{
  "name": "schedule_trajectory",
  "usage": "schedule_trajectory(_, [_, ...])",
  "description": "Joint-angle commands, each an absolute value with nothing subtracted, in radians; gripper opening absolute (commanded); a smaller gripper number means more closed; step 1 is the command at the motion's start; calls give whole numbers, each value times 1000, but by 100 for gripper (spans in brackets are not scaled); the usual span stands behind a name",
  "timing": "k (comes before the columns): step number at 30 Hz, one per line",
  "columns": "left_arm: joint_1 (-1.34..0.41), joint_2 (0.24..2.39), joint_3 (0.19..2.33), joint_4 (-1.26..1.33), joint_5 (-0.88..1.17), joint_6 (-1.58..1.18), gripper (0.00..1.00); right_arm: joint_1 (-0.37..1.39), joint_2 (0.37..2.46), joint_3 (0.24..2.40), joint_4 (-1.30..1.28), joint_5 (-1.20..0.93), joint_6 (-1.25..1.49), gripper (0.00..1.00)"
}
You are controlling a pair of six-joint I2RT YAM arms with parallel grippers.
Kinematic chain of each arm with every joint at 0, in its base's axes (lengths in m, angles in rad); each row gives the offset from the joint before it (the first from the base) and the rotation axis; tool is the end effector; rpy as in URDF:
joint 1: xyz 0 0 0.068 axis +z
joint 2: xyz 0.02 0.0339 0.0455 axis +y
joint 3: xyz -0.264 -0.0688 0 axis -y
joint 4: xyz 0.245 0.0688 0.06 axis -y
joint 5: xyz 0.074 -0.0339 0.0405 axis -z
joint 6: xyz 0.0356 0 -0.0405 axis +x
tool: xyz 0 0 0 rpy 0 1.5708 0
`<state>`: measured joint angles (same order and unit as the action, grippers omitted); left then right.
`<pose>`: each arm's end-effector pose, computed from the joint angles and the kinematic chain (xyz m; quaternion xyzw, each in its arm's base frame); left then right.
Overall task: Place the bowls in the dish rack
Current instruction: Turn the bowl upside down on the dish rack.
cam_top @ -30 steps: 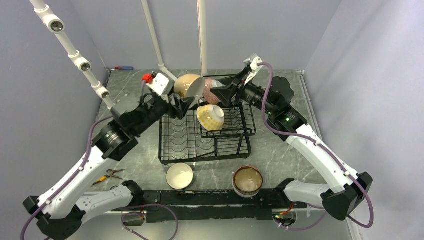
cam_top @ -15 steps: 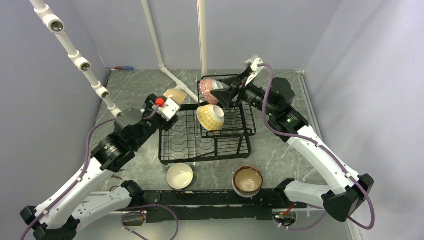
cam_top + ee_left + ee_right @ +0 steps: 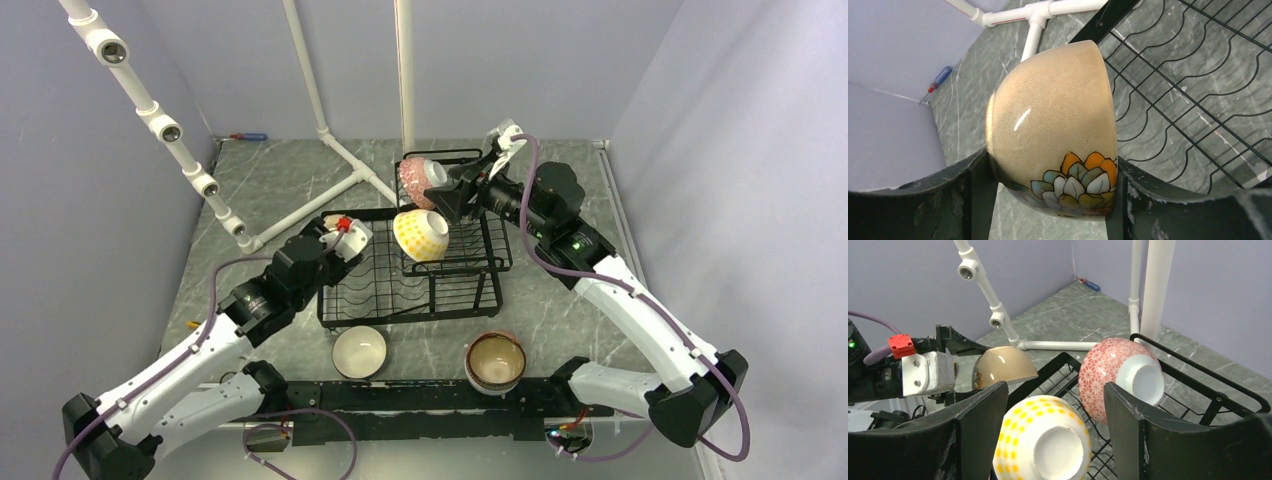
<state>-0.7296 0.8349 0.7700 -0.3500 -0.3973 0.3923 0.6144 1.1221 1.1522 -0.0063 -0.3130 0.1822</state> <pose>0.1500 -0.1157 0.3101 0.3455 0.7526 0.0731 0.5557 0.2032 0.1568 0.4213 -0.2569 0.6501 0.3745 0.6092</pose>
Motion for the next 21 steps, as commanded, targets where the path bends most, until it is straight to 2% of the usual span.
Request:
schedule_trajectory(1, [-728, 731, 690, -84, -446, 367, 3, 616, 1081, 1143, 18, -278, 154, 74])
schedule_trajectory(6, [-729, 702, 587, -32, -370, 572, 3, 615, 1075, 1139, 5, -263, 143, 74])
schedule_trajectory(14, [-728, 692, 552, -153, -134, 773, 2, 616, 1071, 1126, 6, -248, 138, 75])
schedule_trajectory(21, [-728, 688, 503, -170, -109, 902, 3, 616, 1065, 1118, 7, -242, 137, 75])
